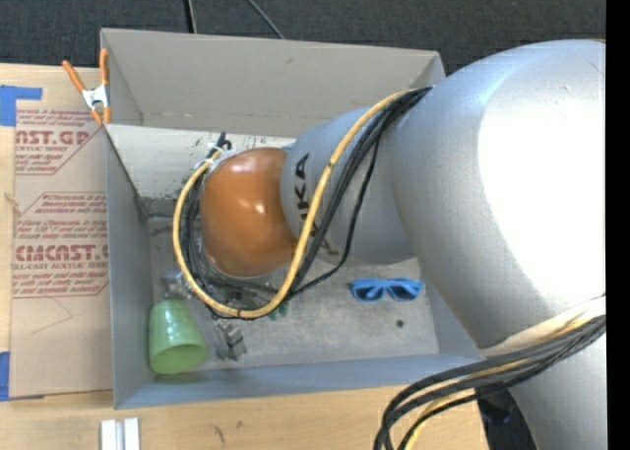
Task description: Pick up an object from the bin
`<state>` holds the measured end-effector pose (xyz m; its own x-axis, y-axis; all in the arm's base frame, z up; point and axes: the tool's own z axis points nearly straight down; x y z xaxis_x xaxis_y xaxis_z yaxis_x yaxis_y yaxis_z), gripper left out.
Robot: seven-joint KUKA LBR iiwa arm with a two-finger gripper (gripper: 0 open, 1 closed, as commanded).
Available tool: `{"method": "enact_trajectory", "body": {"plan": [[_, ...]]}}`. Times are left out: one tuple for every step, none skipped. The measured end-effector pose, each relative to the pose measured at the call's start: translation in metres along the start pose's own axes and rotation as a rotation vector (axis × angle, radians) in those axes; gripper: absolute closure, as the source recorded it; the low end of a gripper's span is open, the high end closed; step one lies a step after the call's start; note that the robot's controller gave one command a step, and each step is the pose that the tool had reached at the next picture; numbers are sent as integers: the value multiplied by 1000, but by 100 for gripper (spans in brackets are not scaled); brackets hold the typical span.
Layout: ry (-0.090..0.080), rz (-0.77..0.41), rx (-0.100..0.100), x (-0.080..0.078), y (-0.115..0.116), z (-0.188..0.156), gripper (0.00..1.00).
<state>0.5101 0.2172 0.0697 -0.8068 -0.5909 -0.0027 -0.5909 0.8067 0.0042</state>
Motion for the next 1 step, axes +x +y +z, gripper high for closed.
{"method": "enact_trajectory", "body": {"plan": [[2,-75,7,-5,32,0,0]]}}
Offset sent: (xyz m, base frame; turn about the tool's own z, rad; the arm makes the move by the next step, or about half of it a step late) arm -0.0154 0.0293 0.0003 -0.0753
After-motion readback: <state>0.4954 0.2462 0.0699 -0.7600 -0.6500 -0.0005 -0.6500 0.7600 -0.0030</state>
